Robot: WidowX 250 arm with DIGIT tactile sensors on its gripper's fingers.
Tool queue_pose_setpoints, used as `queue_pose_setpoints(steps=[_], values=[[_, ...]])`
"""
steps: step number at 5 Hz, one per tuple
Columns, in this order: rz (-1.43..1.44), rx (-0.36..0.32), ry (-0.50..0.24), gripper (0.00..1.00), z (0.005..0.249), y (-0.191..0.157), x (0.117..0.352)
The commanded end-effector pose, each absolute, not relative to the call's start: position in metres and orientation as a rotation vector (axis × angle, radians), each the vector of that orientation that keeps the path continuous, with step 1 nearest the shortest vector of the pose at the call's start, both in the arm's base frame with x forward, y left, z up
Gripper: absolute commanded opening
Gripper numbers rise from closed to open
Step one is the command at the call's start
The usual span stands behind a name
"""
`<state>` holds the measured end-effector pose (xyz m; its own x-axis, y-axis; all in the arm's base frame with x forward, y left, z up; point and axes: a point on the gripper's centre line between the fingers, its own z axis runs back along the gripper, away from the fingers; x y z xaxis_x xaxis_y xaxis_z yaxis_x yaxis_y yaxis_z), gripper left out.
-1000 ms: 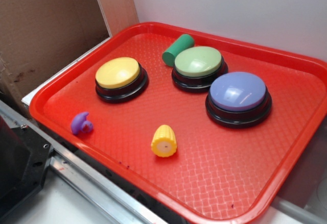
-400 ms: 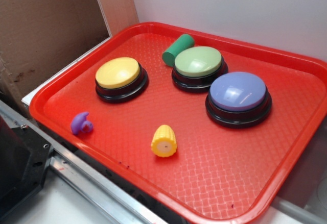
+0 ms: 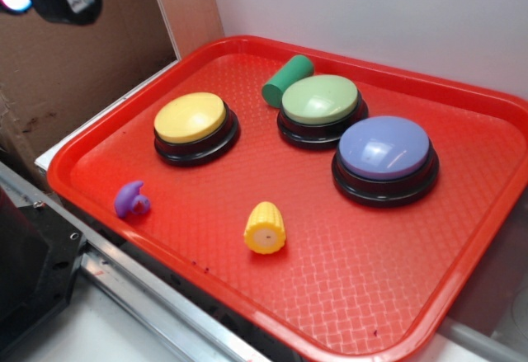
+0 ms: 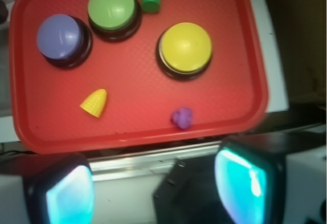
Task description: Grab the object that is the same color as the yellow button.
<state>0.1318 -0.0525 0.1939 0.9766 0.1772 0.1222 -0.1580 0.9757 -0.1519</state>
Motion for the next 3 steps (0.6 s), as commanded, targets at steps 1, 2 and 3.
queue_pose_setpoints(steps=[1, 2, 3], values=[[0.324, -0.201, -0.102, 1.0, 0.141, -0.087, 0.156], [0.336, -0.22, -0.064, 1.0, 0.117, -0.101, 0.167], [0.443, -0.209, -0.039, 1.0, 0.087, -0.111, 0.179]])
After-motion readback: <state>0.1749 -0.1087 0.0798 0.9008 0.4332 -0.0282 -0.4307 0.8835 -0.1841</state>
